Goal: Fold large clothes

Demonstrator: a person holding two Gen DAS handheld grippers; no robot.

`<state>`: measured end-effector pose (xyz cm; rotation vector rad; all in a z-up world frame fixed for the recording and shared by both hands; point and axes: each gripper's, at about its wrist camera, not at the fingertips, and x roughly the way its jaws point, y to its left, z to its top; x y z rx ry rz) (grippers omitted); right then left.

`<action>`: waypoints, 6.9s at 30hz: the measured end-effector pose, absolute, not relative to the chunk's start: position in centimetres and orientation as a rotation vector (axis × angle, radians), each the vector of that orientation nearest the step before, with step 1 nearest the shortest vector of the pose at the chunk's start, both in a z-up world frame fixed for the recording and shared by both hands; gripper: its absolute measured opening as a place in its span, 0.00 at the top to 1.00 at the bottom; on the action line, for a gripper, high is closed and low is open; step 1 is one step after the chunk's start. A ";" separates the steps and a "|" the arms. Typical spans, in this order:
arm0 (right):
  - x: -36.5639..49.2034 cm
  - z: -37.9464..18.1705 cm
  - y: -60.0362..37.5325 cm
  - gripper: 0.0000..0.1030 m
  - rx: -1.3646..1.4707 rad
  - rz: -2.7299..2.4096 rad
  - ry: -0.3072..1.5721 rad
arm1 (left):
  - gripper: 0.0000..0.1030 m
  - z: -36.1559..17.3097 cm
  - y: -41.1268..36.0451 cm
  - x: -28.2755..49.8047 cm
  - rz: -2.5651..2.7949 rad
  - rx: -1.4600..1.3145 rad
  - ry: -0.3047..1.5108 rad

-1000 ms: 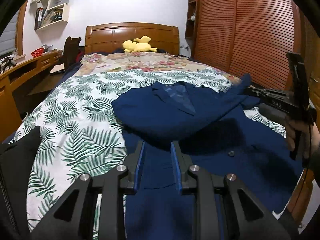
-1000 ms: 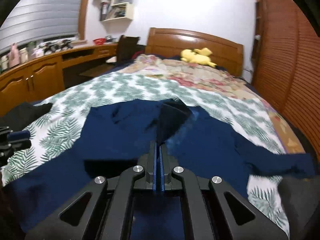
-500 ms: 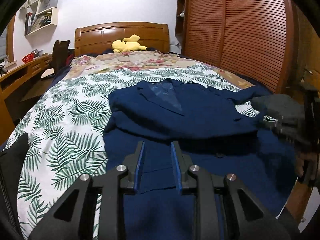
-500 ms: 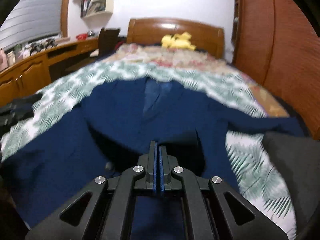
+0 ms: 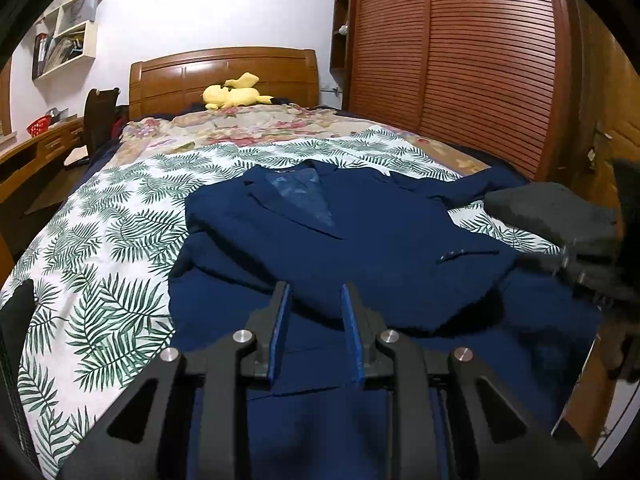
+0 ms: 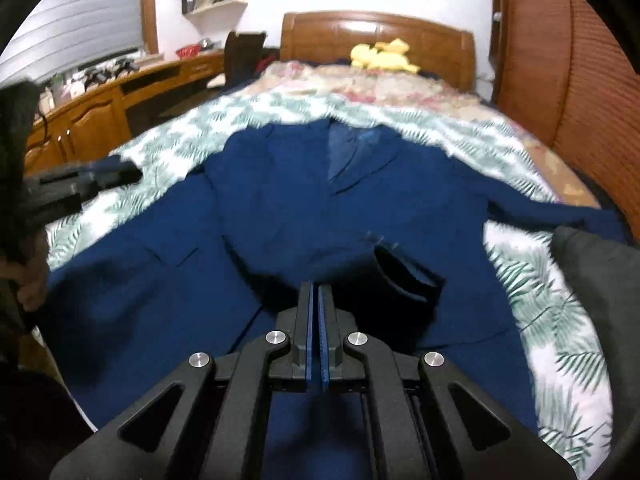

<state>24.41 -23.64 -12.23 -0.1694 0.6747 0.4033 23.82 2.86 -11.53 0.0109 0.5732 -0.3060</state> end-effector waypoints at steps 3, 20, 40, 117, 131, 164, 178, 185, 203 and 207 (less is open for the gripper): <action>24.8 -10.6 -24.7 0.94 -0.175 0.367 0.633 | 0.76 -11.4 2.5 23.8 -0.320 0.012 0.566; 33.1 -17.5 -28.4 0.65 -0.121 0.278 0.890 | 0.69 -12.7 0.8 24.1 -0.351 0.034 0.605; 32.4 -19.5 -25.7 0.82 -0.233 0.391 0.972 | 0.68 -12.9 0.7 24.4 -0.350 0.037 0.612; 50.2 -17.7 -40.7 0.42 -0.290 0.053 0.937 | 0.68 -15.9 -6.8 31.7 -0.391 -0.036 0.662; 55.4 -19.8 -40.3 0.87 -0.405 -0.091 0.962 | 0.68 -15.9 -6.6 31.8 -0.395 -0.034 0.667; 42.2 -9.3 -31.6 0.41 -0.259 0.253 0.703 | 0.68 -15.6 -6.1 31.2 -0.387 -0.035 0.659; 46.5 -10.6 -35.7 0.36 -0.233 0.096 0.744 | 0.68 -15.5 -6.2 31.2 -0.385 -0.033 0.661; 47.9 -13.0 -38.0 0.36 -0.130 0.051 0.810 | 0.68 -15.7 -6.3 31.3 -0.386 -0.032 0.665; 50.4 -20.0 -41.8 0.33 0.160 -0.054 1.040 | 0.68 -15.8 -6.6 31.3 -0.386 -0.022 0.664; 50.6 -20.3 -41.2 0.47 0.142 -0.029 1.055 | 0.68 -15.7 -6.5 31.2 -0.385 -0.022 0.664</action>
